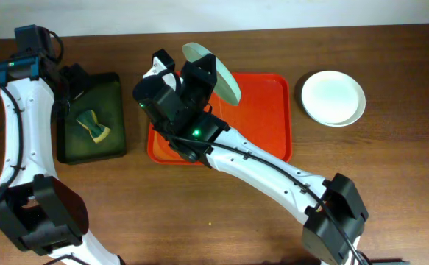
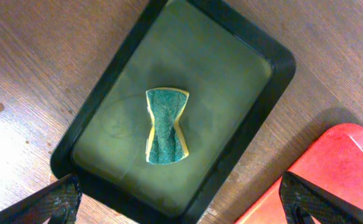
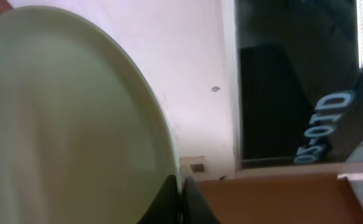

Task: Clean dirty plates on tray and stack at the side
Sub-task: 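Lift the pale-green plate with the right gripper onto the plate stack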

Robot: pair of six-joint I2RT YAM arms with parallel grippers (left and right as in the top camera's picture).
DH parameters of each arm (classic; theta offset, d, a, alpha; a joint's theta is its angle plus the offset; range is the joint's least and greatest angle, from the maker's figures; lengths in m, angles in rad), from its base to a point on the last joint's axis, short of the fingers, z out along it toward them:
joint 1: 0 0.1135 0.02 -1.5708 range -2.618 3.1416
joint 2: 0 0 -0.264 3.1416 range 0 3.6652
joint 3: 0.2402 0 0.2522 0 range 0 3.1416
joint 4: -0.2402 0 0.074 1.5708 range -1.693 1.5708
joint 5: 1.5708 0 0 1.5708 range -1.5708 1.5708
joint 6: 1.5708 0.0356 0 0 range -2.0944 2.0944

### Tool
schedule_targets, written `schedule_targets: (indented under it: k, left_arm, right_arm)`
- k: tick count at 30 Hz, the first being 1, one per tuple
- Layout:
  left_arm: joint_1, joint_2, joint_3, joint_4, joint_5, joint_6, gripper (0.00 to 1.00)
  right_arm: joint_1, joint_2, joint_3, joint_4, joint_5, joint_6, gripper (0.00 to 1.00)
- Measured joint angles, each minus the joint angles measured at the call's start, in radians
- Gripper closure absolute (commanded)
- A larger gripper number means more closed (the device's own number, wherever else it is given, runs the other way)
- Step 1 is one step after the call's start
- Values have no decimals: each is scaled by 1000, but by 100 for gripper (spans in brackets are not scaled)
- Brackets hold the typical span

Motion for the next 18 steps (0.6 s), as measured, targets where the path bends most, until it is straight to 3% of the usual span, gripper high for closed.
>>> schedule_targets:
  k: [2, 4, 10, 13, 16, 18]
  left_arm:
    - [0, 0, 0, -2, 3, 0, 1]
    - [0, 0, 0, 0, 3, 0, 1]
    - [0, 0, 0, 0, 3, 0, 0]
    - [0, 0, 0, 0, 3, 0, 1]
    - [0, 0, 0, 0, 3, 0, 1]
    - [0, 0, 0, -1, 3, 0, 1]
  right_arm:
    - [-23, -1, 5, -227, -93, 161, 96]
    - [-78, 29, 2, -336, -153, 268, 96]
    - [-125, 39, -5, -52, -1, 283, 96]
    - [-227, -10, 2, -146, -28, 461, 96]
    - [-365, -35, 8, -440, -265, 622, 96]
    - [-479, -35, 1, -513, -529, 803, 96]
